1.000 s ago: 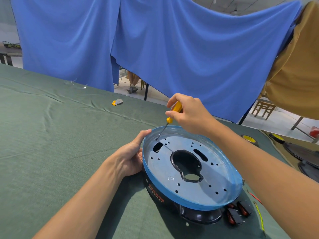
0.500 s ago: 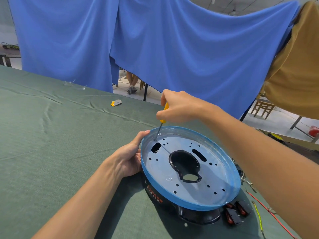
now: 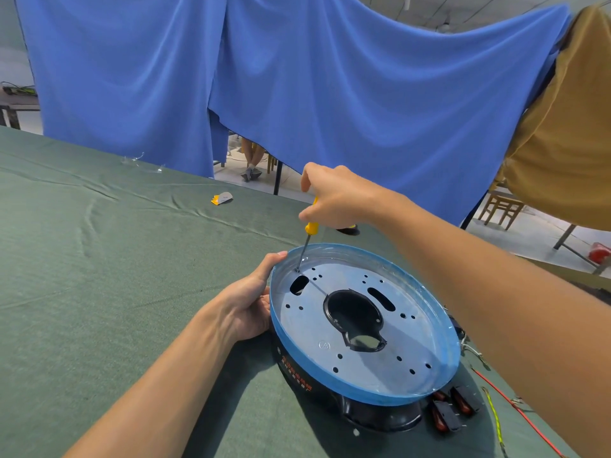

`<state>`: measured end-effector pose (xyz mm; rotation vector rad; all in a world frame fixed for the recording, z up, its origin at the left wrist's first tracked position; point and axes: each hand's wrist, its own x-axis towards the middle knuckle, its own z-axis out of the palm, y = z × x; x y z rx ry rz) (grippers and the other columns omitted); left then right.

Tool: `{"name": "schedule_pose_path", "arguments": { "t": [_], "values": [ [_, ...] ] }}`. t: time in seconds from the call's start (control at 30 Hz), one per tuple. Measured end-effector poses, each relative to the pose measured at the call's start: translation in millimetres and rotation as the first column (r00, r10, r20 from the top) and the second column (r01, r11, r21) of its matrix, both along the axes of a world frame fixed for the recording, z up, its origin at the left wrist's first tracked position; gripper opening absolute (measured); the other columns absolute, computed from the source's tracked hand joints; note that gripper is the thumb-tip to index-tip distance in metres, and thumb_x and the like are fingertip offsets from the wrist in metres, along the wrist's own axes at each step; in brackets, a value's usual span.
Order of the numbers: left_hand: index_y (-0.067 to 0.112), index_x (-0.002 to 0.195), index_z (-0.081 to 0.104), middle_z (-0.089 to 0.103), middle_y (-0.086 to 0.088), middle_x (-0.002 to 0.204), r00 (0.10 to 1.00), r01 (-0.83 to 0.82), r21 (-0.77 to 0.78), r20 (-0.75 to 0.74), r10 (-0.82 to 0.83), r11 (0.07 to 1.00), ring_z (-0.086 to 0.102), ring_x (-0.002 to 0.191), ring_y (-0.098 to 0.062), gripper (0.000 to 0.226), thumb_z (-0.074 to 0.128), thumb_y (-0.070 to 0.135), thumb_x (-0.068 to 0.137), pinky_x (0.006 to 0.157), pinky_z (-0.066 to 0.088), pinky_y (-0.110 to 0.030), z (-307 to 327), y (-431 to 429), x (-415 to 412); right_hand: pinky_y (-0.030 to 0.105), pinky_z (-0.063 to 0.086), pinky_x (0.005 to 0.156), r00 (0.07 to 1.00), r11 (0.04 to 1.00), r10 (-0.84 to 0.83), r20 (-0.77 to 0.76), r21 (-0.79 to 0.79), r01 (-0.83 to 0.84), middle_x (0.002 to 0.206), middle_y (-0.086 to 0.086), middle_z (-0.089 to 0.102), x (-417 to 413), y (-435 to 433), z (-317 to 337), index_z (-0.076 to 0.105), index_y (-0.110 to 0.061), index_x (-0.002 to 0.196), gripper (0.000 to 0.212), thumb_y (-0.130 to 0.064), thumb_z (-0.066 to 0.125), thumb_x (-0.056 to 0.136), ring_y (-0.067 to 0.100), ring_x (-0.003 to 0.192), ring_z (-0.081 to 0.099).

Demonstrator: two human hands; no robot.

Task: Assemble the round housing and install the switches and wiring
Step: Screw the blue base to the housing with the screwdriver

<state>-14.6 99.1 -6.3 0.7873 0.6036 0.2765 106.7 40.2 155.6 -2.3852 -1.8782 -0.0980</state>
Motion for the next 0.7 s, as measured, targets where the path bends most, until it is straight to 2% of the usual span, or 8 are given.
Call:
{"name": "schedule_pose_path", "arguments": {
  "t": [0.13, 0.23, 0.33, 0.43, 0.5, 0.57, 0.63, 0.7],
  "values": [
    [0.005, 0.119, 0.064, 0.063, -0.019, 0.127, 1.0, -0.013, 0.002, 0.003, 0.013, 1.0, 0.062, 0.097, -0.033, 0.065, 0.072, 0.051, 0.074, 0.089, 0.051, -0.044, -0.2, 0.0, 0.9, 0.036, 0.035, 0.067, 0.983, 0.993, -0.065, 0.174, 0.108, 0.046, 0.077, -0.003, 0.037, -2.1, 0.8, -12.2, 0.045, -0.016, 0.095, 0.031, -0.047, 0.049, 0.095, 0.028, 0.083, 0.047],
    [0.005, 0.12, 0.064, 0.064, -0.019, 0.126, 1.0, -0.006, 0.006, 0.013, 0.006, 1.0, 0.064, 0.095, -0.033, 0.063, 0.071, 0.051, 0.077, 0.084, 0.053, -0.044, -1.1, 0.9, 1.5, 0.033, 0.036, 0.061, 0.993, 0.995, -0.094, 0.074, -0.022, 0.096, 0.078, -0.003, 0.044, -5.2, -1.9, -3.3, 0.041, -0.017, 0.105, 0.045, -0.057, 0.053, 0.088, 0.023, 0.079, 0.051],
    [0.006, 0.118, 0.063, 0.063, -0.019, 0.128, 1.0, 0.009, 0.003, 0.009, -0.009, 1.0, 0.064, 0.095, -0.033, 0.064, 0.071, 0.052, 0.075, 0.084, 0.052, -0.043, -1.9, 2.2, 1.1, 0.027, 0.036, 0.048, 0.996, 0.991, -0.059, -0.071, -0.122, 0.05, 0.084, 0.004, 0.056, -9.7, -3.8, 5.7, 0.036, -0.016, 0.125, 0.039, -0.026, 0.049, 0.09, 0.019, 0.063, 0.058],
    [0.005, 0.117, 0.063, 0.062, -0.02, 0.128, 1.0, 0.01, 0.006, 0.004, -0.01, 1.0, 0.062, 0.097, -0.033, 0.066, 0.073, 0.053, 0.073, 0.088, 0.05, -0.044, -2.4, 2.6, 1.0, 0.029, 0.039, 0.049, 0.998, 1.0, 0.015, -0.053, -0.016, -0.016, 0.099, 0.009, 0.056, -9.3, -1.3, 2.9, 0.042, -0.014, 0.118, 0.03, -0.013, 0.052, 0.089, 0.021, 0.068, 0.057],
    [0.006, 0.118, 0.064, 0.064, -0.019, 0.126, 1.0, 0.01, 0.003, 0.016, -0.01, 1.0, 0.065, 0.094, -0.032, 0.067, 0.074, 0.052, 0.072, 0.082, 0.053, -0.043, -2.3, 2.5, 0.7, 0.033, 0.039, 0.055, 0.999, 0.996, 0.025, 0.027, 0.087, -0.028, 0.097, 0.007, 0.049, -8.2, 0.5, -3.4, 0.045, -0.011, 0.11, 0.025, -0.022, 0.058, 0.092, 0.024, 0.074, 0.049],
    [0.005, 0.125, 0.063, 0.063, -0.019, 0.127, 1.0, 0.006, 0.012, 0.011, -0.006, 1.0, 0.064, 0.097, -0.033, 0.071, 0.074, 0.053, 0.073, 0.081, 0.053, -0.043, -2.8, 2.6, 0.6, 0.036, 0.037, 0.063, 0.995, 0.989, -0.008, 0.103, 0.147, -0.008, 0.082, 0.001, 0.037, -7.6, 1.3, -10.8, 0.045, -0.012, 0.098, 0.027, -0.037, 0.054, 0.097, 0.028, 0.081, 0.044],
    [0.003, 0.13, 0.06, 0.063, -0.019, 0.127, 1.0, -0.004, 0.023, 0.0, 0.004, 1.0, 0.063, 0.098, -0.033, 0.076, 0.073, 0.053, 0.074, 0.082, 0.053, -0.043, -2.5, 2.3, 0.5, 0.038, 0.034, 0.067, 0.983, 0.991, -0.064, 0.174, 0.131, 0.041, 0.073, -0.002, 0.031, -5.1, 2.2, -14.5, 0.039, -0.015, 0.084, 0.037, -0.049, 0.045, 0.098, 0.03, 0.083, 0.042],
    [0.005, 0.125, 0.063, 0.066, -0.018, 0.123, 1.0, 0.002, 0.034, 0.001, -0.002, 0.999, 0.066, 0.093, -0.033, 0.072, 0.074, 0.053, 0.073, 0.076, 0.056, -0.041, -1.2, 1.5, 0.6, 0.036, 0.035, 0.064, 0.986, 0.994, -0.102, 0.133, 0.048, 0.096, 0.074, -0.003, 0.038, -2.3, 2.0, -9.9, 0.041, -0.016, 0.088, 0.041, -0.056, 0.046, 0.094, 0.028, 0.081, 0.046]
  ]
}}
